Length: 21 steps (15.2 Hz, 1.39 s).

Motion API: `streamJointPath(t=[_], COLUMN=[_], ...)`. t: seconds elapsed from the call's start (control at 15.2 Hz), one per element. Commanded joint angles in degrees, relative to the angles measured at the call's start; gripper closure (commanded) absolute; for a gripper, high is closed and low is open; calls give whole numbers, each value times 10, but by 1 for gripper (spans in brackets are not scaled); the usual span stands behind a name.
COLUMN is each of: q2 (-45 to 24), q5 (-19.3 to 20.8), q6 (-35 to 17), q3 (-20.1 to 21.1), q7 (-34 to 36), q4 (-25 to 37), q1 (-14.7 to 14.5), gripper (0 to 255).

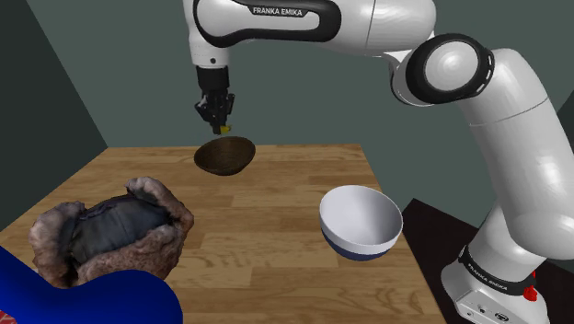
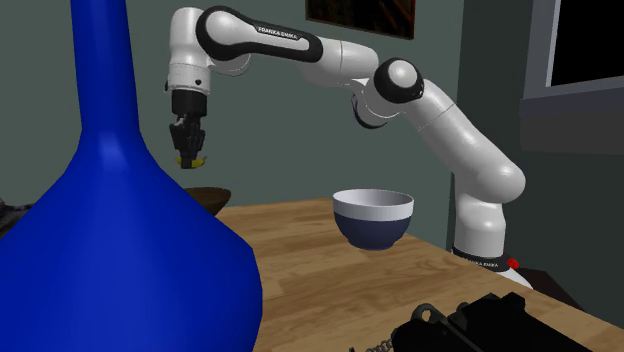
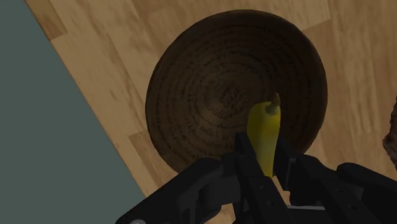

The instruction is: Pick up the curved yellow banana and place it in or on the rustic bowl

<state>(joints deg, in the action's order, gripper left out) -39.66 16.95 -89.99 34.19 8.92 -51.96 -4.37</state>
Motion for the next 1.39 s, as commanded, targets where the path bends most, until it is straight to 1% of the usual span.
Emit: streamJointPath(t=[0.0, 0.59, 1.19, 1.25, 1.32], q2=[5, 21, 21, 21, 21], q5=[-2, -6, -6, -6, -6], q6=[-20, -102, -107, -107, -107], q3=[1, 4, 4, 4, 4], q7=[0, 5, 5, 5, 5], q4=[-26, -129, -135, -135, -135], q1=[9, 36, 37, 37, 37], gripper=[255, 255, 255, 0, 0])
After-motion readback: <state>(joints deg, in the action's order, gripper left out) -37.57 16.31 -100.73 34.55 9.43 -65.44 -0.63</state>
